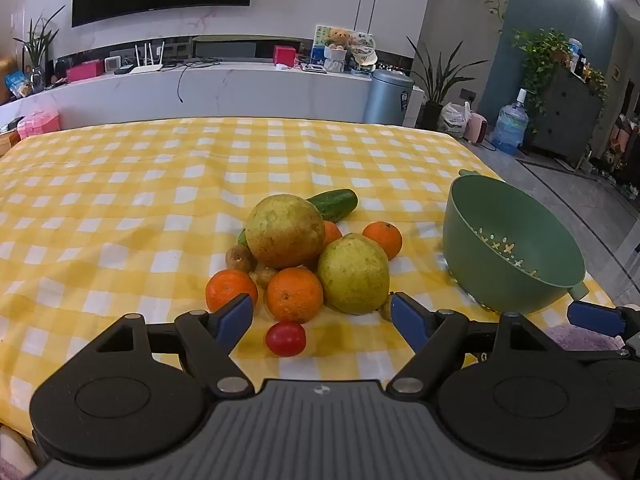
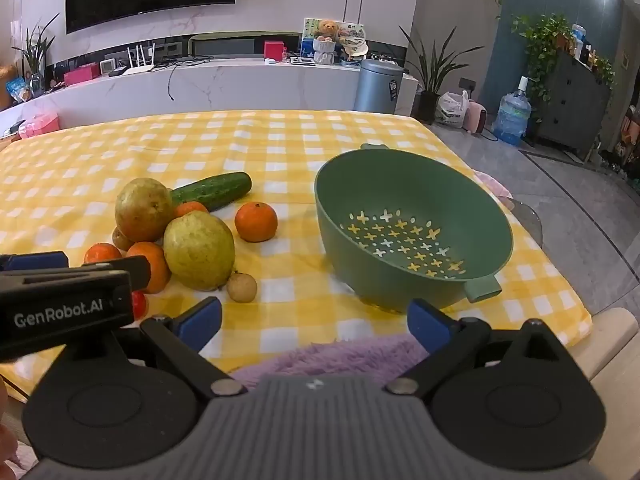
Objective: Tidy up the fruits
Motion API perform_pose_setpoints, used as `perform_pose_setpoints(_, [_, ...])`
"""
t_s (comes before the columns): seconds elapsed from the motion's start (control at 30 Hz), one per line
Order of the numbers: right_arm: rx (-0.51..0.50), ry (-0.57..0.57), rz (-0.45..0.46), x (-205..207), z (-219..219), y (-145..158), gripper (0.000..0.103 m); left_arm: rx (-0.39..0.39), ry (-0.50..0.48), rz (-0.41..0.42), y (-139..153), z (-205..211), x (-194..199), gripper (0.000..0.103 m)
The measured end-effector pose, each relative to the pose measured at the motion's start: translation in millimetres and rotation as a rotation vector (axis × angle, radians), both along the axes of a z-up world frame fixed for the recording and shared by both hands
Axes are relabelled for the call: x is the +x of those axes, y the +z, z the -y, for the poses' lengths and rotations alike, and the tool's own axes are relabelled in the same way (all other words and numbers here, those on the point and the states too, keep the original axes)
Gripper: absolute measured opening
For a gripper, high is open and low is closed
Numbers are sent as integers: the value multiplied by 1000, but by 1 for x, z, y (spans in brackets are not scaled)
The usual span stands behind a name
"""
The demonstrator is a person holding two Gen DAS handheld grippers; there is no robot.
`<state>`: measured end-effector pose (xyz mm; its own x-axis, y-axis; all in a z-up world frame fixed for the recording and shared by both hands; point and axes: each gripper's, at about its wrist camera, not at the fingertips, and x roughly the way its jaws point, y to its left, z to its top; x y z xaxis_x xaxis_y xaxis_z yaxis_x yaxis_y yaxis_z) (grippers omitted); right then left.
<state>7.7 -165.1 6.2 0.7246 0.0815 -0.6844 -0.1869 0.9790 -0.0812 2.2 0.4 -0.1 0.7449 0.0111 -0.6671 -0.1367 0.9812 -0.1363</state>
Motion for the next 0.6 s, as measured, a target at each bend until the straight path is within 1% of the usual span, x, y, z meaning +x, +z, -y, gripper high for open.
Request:
perform_pose_setpoints(0.23, [-3,7,0,-1,-1,0,96,8,11,-12,0,0,11,92])
perform_pose_setpoints(0.27, [-2,7,-1,-1,-1,0,96,-8,-6,-8,-5,-2,4,92])
perform_pose_setpoints(0.3, [0,7,-1,-1,0,0,96,-7,-6,-3,-4,-2,0,92])
perform_pose_setpoints(0.33, [-5,3,2,-2,4,-1,96,-9,-6,-2,-4,-2,0,92])
perform_pose_setpoints(0.37, [-18,5,0,-1,-2,0,96,-11,-6,-2,-5,-3,1,92])
perform_pose_setpoints(0.57, [-14,7,2,-1,2,0,96,-12,-2,-2,-4,0,0,92])
perform_pose_setpoints(0.6, [-21,3,3,-1,-2,-1,96,-12,-1,-2,-4,0,0,92])
